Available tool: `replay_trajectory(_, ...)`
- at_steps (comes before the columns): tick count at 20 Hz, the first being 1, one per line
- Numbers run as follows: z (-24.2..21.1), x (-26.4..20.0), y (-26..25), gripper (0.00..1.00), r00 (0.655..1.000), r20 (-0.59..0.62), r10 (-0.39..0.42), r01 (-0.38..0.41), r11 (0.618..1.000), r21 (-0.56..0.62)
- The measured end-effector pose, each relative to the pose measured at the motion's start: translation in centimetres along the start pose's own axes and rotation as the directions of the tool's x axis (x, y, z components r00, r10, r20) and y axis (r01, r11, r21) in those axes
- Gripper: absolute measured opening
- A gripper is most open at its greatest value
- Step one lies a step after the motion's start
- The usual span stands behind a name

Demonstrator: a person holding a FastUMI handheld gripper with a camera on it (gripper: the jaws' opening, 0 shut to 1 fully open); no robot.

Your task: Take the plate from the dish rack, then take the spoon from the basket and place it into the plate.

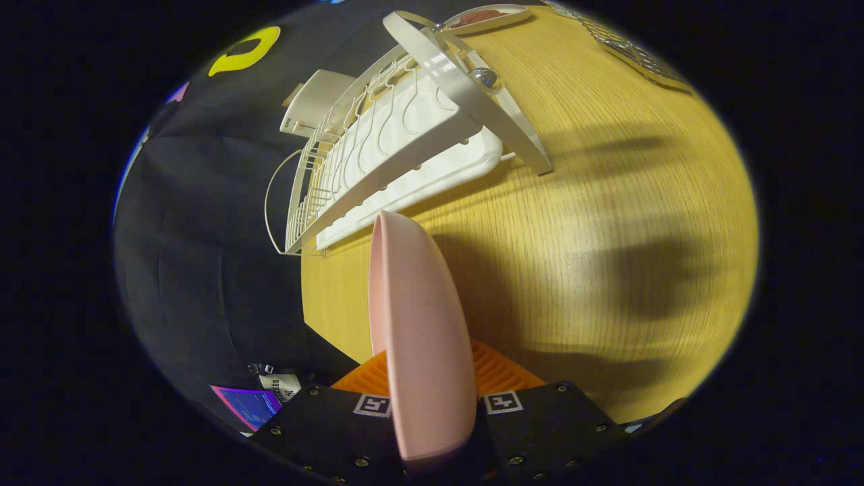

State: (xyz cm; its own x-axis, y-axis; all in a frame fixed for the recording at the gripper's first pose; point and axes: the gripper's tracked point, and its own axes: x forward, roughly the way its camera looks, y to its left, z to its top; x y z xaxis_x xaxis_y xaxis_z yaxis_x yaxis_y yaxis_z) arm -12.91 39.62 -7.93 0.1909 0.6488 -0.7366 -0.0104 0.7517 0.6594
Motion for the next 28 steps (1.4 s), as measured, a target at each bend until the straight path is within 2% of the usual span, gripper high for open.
replay_trajectory(1, 0.0, 0.3, -0.3, 0.42, 1.000, 0.000, -0.007, 0.007, 1.000, -0.005)
replay_trajectory(2, -0.1, 0.0, -0.3, 0.44, 1.000, 0.004, -0.007, 0.007, 1.000, 0.000)
replay_trajectory(4, 0.3, -0.5, -0.7, 0.60, 1.000, 0.019, -0.019, 0.019, 1.000, 0.000)
replay_trajectory(5, 0.4, -0.9, -1.1, 0.63, 0.999, 0.028, -0.030, 0.030, 1.000, -0.007)
replay_trajectory(10, 0.8, -3.4, -3.8, 0.63, 0.994, 0.071, -0.087, 0.089, 0.996, -0.026)
replay_trajectory(14, 2.0, -6.5, -4.8, 0.63, 0.981, 0.170, -0.089, 0.091, 0.996, -0.002)
replay_trajectory(17, 3.7, -9.3, -5.4, 0.63, 0.956, 0.277, -0.101, 0.096, 0.995, 0.030)
replay_trajectory(19, 5.8, -11.8, -5.8, 0.63, 0.916, 0.383, -0.122, 0.109, 0.993, 0.054)
replay_trajectory(21, 8.2, -14.7, -6.7, 0.63, 0.855, 0.493, -0.162, 0.132, 0.987, 0.095)
replay_trajectory(25, 13.4, -20.0, -9.4, 0.63, 0.696, 0.661, -0.281, 0.195, 0.960, 0.202)
replay_trajectory(28, 16.1, -22.7, -11.3, 0.63, 0.586, 0.724, -0.364, 0.239, 0.931, 0.275)
